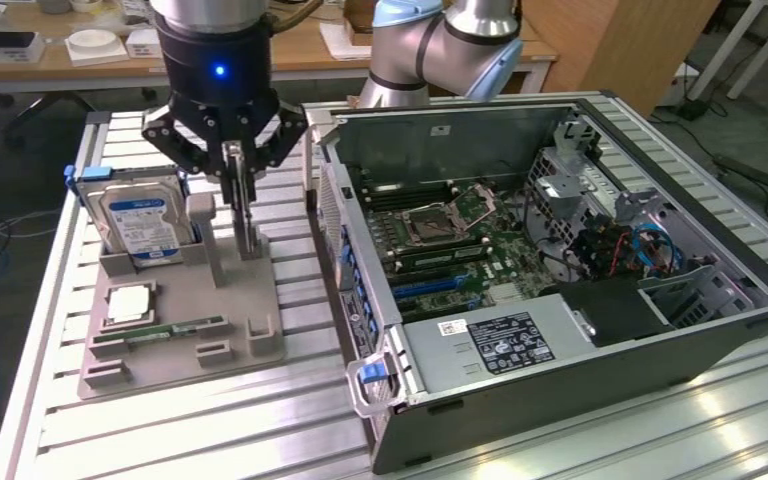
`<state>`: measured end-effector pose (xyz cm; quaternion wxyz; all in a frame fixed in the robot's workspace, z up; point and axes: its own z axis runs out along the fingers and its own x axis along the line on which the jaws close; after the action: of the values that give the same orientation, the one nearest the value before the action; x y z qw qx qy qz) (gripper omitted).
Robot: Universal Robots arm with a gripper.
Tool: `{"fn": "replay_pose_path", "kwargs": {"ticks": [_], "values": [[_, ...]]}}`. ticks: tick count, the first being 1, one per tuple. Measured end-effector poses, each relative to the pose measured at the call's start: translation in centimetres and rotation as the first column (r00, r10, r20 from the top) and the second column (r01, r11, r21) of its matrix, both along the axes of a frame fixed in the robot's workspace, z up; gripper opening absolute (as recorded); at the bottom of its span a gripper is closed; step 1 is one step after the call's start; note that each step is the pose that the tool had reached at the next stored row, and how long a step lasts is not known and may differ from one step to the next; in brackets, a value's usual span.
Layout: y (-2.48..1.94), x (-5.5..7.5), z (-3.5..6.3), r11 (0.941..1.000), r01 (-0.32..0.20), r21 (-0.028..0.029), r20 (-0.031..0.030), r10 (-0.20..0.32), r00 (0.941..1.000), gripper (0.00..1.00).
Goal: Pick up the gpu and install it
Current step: 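Pick up the gpu and move the gpu toward the slot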
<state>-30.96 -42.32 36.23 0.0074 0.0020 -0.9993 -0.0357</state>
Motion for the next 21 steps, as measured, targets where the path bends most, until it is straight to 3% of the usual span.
{"fn": "replay_pose_path", "kwargs": {"ticks": [4, 21], "values": [[0.0, 0.0, 1.22, 1.0, 0.0, 0.008, 0.0001, 0.0, 1.0, 0.27], [0.0, 0.0, 6.75, 0.9997, 0.0, 0.0263, 0.0, 0.0, 1.0, 0.27]]}}
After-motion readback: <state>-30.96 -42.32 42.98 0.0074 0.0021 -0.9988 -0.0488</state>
